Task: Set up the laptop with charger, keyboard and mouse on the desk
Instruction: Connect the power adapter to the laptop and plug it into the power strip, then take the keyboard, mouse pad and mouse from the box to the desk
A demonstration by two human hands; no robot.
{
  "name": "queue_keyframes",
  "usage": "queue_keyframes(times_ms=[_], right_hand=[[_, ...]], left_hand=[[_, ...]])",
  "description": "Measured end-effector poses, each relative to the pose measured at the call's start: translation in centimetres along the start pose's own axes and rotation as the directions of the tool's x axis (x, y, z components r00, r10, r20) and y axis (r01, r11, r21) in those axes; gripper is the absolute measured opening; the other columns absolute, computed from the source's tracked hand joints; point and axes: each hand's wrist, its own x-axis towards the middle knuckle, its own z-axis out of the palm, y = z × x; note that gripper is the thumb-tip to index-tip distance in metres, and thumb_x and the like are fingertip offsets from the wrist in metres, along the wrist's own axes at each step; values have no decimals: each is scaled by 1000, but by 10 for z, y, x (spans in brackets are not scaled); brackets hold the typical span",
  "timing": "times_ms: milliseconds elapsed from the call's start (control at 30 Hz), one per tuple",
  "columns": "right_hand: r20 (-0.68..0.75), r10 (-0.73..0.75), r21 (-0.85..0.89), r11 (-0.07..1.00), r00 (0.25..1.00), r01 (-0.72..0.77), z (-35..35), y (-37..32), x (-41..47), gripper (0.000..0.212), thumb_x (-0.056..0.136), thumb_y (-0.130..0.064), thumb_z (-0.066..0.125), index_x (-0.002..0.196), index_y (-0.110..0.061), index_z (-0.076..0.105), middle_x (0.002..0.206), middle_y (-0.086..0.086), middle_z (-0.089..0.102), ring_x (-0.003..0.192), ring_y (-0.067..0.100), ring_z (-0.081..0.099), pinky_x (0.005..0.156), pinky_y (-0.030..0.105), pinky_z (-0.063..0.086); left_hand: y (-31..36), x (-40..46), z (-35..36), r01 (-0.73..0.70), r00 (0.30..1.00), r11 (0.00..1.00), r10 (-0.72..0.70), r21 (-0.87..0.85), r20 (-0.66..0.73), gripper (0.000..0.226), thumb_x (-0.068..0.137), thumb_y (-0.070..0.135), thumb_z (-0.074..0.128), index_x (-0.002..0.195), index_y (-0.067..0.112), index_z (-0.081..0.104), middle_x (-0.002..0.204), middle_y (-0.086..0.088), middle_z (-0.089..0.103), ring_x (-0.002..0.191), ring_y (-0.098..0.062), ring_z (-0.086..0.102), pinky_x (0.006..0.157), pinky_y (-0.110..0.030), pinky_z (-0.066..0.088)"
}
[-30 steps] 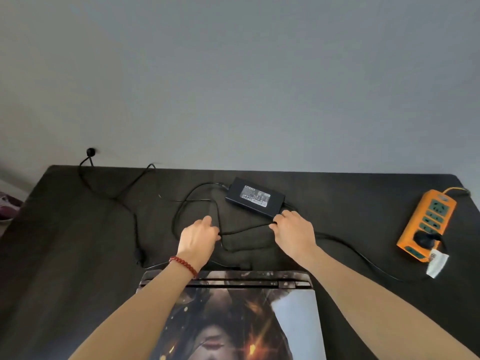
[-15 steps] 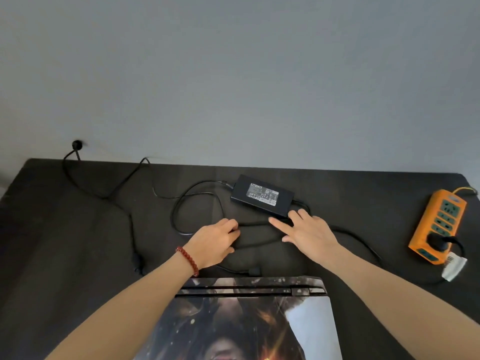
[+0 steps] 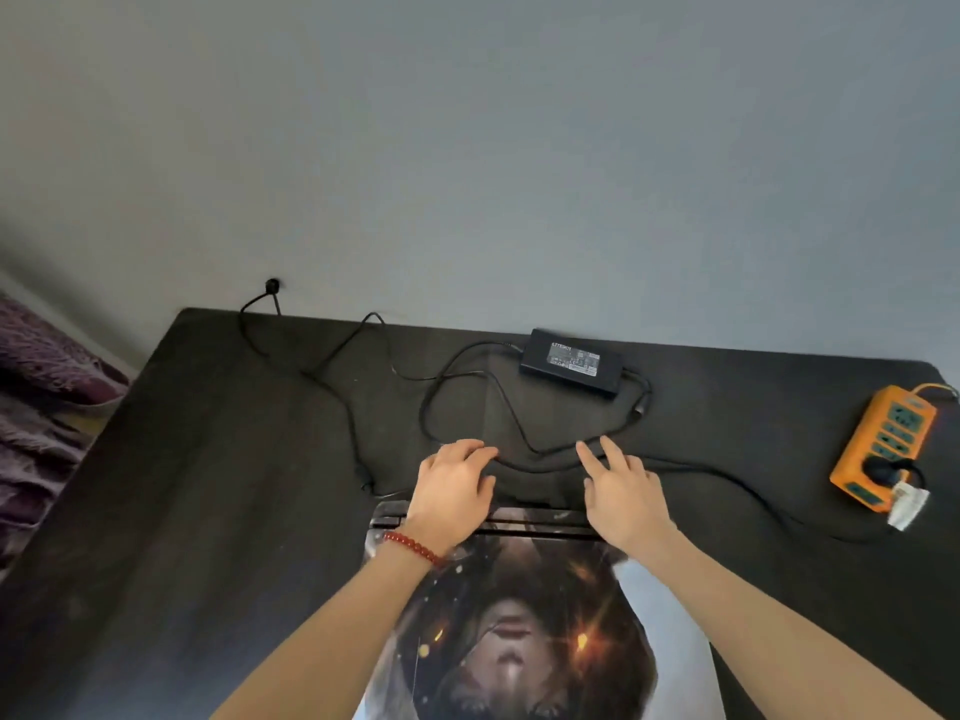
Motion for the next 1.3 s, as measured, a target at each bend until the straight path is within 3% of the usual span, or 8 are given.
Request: queue_keyframes(times_ms=[167, 367, 500, 667, 800, 1033, 1167, 1300], right_hand=[[-58, -56, 141, 988, 997, 63, -2, -47, -55, 45, 97, -25, 34, 142, -21, 33, 148, 2, 35, 131, 23, 37, 103, 38, 35], [-38, -304, 397, 870, 952, 294, 2, -124, -137, 36, 97, -21, 36, 129, -18, 52, 131, 4, 56, 122, 21, 49, 104, 34, 39], [13, -501, 482, 761, 865, 434, 23, -183, -201, 34, 97, -18, 37, 124, -15, 56, 129, 4, 59, 120, 22, 53, 101, 30, 39], [142, -683, 538, 661, 717, 523, 52, -251, -282, 35, 98, -19, 36, 128, -17, 53, 130, 1, 58, 120, 19, 51, 99, 27, 38], [224, -771, 545, 606, 596, 580, 77, -305, -342, 35, 97, -18, 35, 126, -18, 54, 128, 1, 58, 117, 18, 52, 95, 28, 40], [358, -818, 498, 575, 450, 649, 145, -409, -427, 34, 97, -19, 37, 128, -20, 52, 131, 1, 57, 119, 17, 51, 97, 26, 39], [403, -817, 395, 562, 412, 727, 205, -489, -460, 38, 97, -21, 37, 135, -18, 43, 138, 2, 50, 125, 18, 46, 103, 32, 39], [399, -814, 233, 535, 422, 812, 269, -562, -471, 51, 95, -23, 43, 143, -13, 28, 142, 8, 40, 130, 24, 37, 105, 38, 38]], left_hand=[[-13, -64, -31, 174, 984, 982, -176, -76, -33, 35, 92, 21, 47, 126, 21, 53, 131, 1, 51, 121, -21, 47, 102, -36, 35], [-27, -194, -66, 336, 908, 906, -384, -257, -167, 25, 91, 16, 49, 108, 15, 66, 111, -5, 64, 102, -24, 60, 87, -27, 44], [-35, -310, -65, 541, 704, 722, -669, -432, -238, 26, 91, 17, 49, 110, 15, 66, 110, -5, 66, 97, -25, 63, 82, -26, 45], [-45, -448, -64, 665, 448, 507, -858, -549, -250, 19, 90, 13, 50, 92, 13, 68, 98, -10, 72, 94, -26, 66, 82, -31, 48], [-62, -547, -62, 688, 227, 326, -945, -649, -234, 22, 91, 20, 47, 97, 20, 69, 99, -4, 71, 91, -21, 63, 75, -27, 46], [-114, -701, -35, 686, 5, 101, -991, -720, -134, 26, 93, 18, 47, 111, 17, 65, 115, -2, 66, 107, -19, 58, 87, -24, 43], [-177, -776, -5, 672, -54, -52, -998, -738, 20, 31, 93, 19, 48, 122, 13, 56, 127, -5, 59, 115, -19, 54, 96, -26, 39], [-243, -809, 37, 682, -3, -97, -992, -725, 129, 48, 92, 29, 52, 136, 16, 39, 139, -6, 45, 125, -20, 46, 103, -31, 36]])
